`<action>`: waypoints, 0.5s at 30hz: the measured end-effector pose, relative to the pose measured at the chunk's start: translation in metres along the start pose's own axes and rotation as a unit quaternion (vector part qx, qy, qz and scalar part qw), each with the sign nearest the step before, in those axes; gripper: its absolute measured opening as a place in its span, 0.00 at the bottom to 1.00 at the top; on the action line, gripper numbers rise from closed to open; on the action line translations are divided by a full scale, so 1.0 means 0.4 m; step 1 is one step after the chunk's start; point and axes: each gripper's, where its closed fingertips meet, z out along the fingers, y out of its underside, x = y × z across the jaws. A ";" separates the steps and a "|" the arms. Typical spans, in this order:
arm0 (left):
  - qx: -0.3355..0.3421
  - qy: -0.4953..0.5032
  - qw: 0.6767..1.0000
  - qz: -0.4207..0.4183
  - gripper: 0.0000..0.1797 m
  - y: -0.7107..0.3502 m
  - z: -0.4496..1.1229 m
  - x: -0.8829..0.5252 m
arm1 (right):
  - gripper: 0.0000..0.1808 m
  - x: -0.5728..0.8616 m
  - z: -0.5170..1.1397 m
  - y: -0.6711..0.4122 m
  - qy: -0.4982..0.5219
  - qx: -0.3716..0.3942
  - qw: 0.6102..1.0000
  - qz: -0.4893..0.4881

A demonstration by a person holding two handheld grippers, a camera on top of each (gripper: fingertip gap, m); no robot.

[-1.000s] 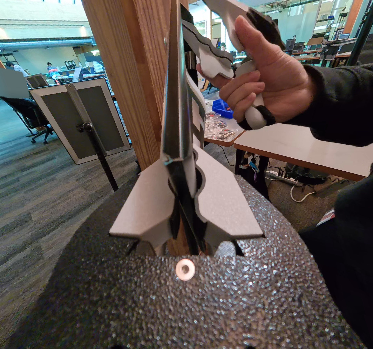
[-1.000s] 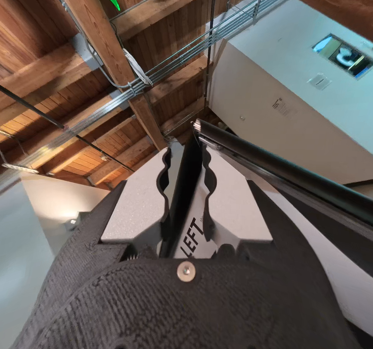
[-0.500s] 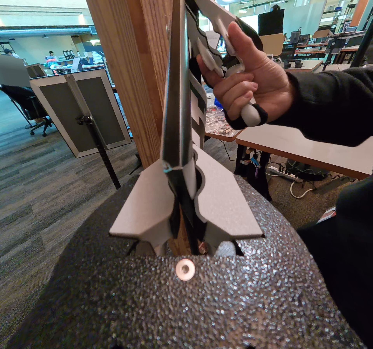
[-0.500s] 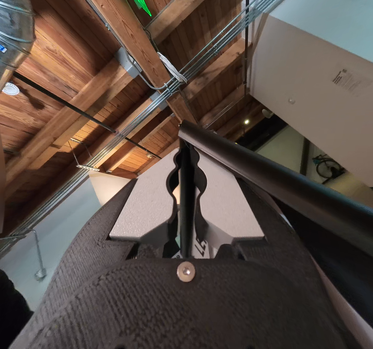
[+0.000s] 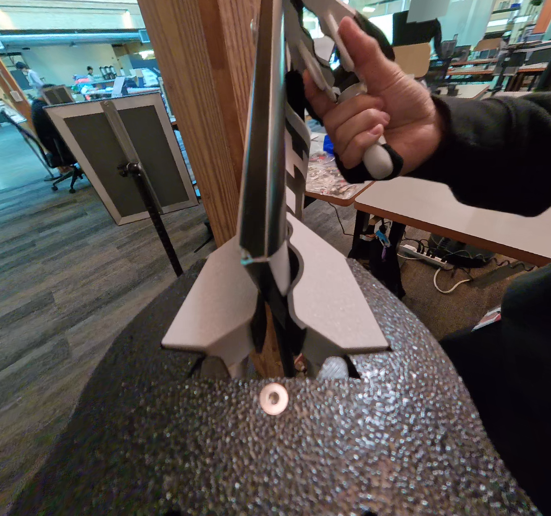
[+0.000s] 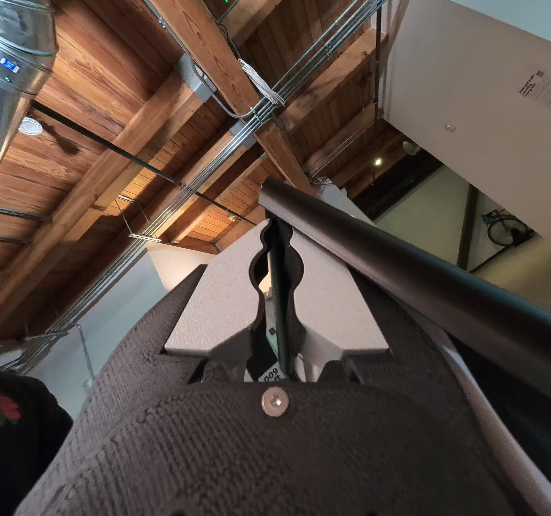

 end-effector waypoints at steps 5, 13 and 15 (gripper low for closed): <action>-0.023 -0.014 1.000 -0.004 0.02 0.009 0.004 -0.010 | 0.00 -0.004 0.001 -0.010 0.027 0.030 0.994 0.097; -0.035 -0.008 0.999 -0.012 0.00 0.011 0.013 -0.003 | 0.00 -0.016 -0.005 -0.027 0.047 0.075 0.977 0.194; -0.035 -0.005 0.999 -0.010 0.00 0.012 0.013 0.002 | 0.00 -0.021 -0.004 -0.030 0.050 0.081 0.977 0.193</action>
